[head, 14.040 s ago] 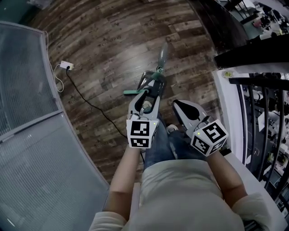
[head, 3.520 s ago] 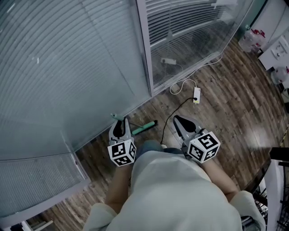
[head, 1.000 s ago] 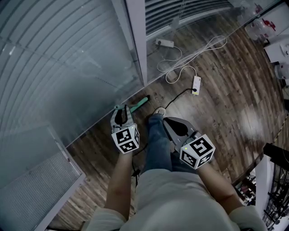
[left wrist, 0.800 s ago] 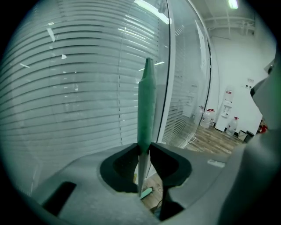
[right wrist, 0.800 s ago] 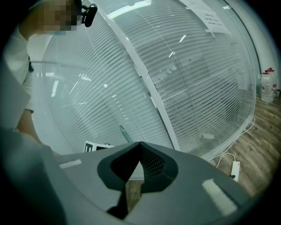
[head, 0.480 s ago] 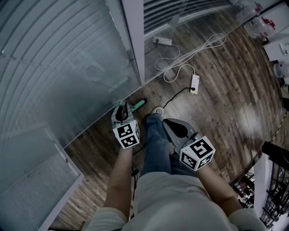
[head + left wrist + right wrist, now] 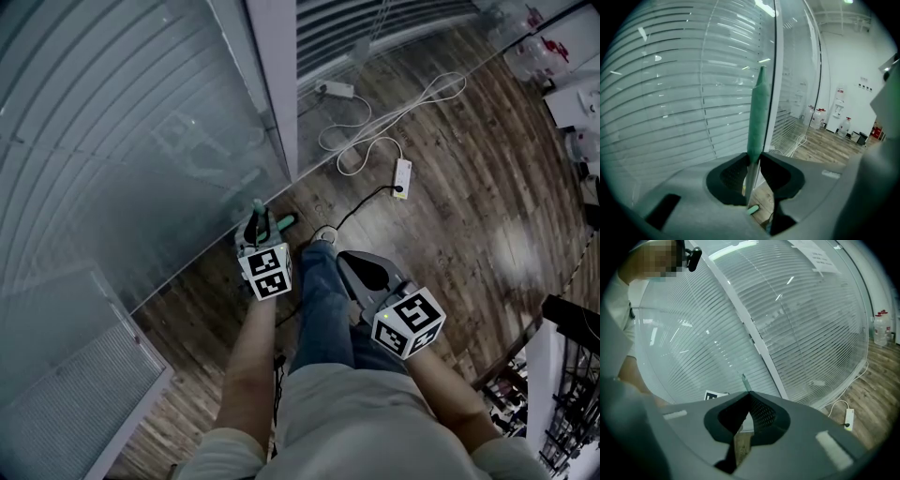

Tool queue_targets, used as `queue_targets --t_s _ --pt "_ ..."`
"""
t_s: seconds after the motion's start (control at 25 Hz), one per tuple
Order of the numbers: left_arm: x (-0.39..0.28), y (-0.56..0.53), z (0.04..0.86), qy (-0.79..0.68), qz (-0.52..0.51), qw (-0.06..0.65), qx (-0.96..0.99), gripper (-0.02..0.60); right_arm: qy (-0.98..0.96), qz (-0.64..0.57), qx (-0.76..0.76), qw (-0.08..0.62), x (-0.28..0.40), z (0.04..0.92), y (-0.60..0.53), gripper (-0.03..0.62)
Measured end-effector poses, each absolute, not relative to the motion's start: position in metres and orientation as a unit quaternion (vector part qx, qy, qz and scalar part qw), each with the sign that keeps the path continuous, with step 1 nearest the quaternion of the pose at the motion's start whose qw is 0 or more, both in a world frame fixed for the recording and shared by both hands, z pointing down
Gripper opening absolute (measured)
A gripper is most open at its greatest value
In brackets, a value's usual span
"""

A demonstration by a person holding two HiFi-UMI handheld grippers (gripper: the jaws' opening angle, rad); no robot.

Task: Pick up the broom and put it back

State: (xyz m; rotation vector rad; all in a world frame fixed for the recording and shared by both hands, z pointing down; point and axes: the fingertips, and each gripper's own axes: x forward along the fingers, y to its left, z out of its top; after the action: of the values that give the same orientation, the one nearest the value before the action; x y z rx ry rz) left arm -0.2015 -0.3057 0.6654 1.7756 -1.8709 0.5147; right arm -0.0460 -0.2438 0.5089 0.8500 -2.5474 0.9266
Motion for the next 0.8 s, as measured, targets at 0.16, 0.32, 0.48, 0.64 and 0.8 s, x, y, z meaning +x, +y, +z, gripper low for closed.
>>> queue_targets --t_s 0.16,0.32,0.48,0.64,0.8 --pt "-0.195 -0.316 0.67 -0.68 0.193 0.257 0.659 0.087 -0.885 0.326 0.296 0.15 -0.045 0.511 -0.245 0.006" --pt "-0.191 -0.327 0.673 -0.673 0.194 0.262 0.664 0.089 -0.884 0.329 0.299 0.147 -0.046 0.512 -0.247 0.006" --pt "-0.183 -0.34 0.678 -0.664 0.195 0.263 0.672 0.091 -0.881 0.332 0.304 0.146 -0.043 0.514 -0.248 0.006" --pt "-0.18 -0.354 0.684 -0.663 0.194 0.27 0.671 0.092 -0.878 0.336 0.309 0.145 -0.04 0.516 -0.25 0.006" --pt "-0.178 -0.368 0.685 -0.663 0.192 0.27 0.671 0.094 -0.876 0.338 0.313 0.143 -0.038 0.517 -0.252 0.006"
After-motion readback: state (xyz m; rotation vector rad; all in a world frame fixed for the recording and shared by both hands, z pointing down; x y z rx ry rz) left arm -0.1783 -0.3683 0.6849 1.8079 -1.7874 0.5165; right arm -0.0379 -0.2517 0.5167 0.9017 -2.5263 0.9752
